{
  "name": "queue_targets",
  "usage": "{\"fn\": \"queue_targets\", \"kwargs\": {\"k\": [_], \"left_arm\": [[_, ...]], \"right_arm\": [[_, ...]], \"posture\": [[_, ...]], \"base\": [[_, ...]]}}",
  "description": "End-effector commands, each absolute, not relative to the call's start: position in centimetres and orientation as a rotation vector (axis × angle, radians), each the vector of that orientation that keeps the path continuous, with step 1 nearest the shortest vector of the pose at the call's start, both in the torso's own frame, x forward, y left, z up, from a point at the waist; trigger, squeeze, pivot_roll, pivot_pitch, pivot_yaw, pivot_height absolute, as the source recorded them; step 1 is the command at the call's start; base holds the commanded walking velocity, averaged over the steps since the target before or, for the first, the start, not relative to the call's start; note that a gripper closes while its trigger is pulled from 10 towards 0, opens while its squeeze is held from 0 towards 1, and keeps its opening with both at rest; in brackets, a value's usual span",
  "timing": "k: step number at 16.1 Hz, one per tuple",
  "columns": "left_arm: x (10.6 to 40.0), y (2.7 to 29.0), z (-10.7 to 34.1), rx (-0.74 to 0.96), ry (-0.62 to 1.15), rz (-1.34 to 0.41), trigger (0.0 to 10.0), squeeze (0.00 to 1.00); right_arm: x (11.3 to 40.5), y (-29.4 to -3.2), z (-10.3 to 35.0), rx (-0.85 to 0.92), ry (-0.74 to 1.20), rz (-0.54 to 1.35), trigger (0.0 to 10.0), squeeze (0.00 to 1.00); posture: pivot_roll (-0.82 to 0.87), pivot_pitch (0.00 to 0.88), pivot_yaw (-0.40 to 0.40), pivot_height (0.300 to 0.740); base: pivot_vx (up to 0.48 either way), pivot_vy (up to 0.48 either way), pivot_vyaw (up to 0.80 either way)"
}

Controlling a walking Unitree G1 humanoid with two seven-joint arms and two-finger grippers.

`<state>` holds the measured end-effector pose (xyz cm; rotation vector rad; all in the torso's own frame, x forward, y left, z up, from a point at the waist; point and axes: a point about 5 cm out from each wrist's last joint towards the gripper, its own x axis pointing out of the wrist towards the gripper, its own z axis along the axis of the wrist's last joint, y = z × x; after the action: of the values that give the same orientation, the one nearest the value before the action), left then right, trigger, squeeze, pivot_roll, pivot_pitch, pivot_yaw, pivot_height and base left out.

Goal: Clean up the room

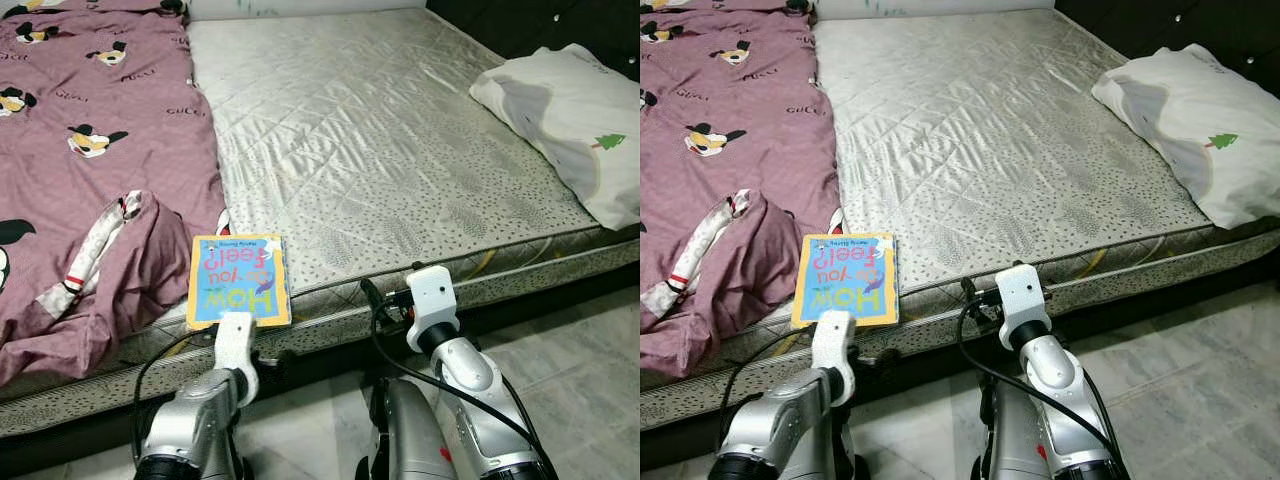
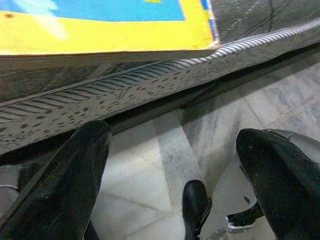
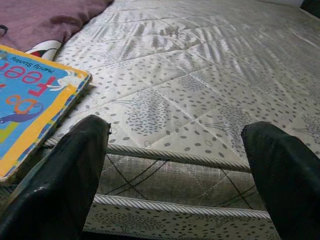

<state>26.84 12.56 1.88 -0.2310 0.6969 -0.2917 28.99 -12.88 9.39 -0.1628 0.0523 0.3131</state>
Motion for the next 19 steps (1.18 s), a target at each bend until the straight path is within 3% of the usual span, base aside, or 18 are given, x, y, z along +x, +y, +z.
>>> {"fn": "queue_targets", "kwargs": {"k": [1,10,19], "left_arm": [[27.0,12.8,1.7,-0.241,0.703,-0.261,10.0,0.0],[30.8,15.8,2.7,-0.188,0.653,-0.169,10.0,0.0],[35.2,15.5,6.0,-0.254,0.541,-0.127,10.0,0.0]], "right_arm": [[29.2,-13.1,9.5,-0.168,0.052,0.312,10.0,0.0],[28.9,-13.8,9.6,-0.182,0.053,0.292,10.0,0.0],[29.1,-14.0,9.6,-0.189,0.053,0.288,10.0,0.0]], "posture": [[-0.04,0.081,-0.047,0.542],[-0.05,0.082,-0.044,0.542],[-0.09,0.072,-0.042,0.542]], "base": [[0.0,0.0,0.0],[0.0,0.0,0.0],[0.0,0.0,0.0]]}}
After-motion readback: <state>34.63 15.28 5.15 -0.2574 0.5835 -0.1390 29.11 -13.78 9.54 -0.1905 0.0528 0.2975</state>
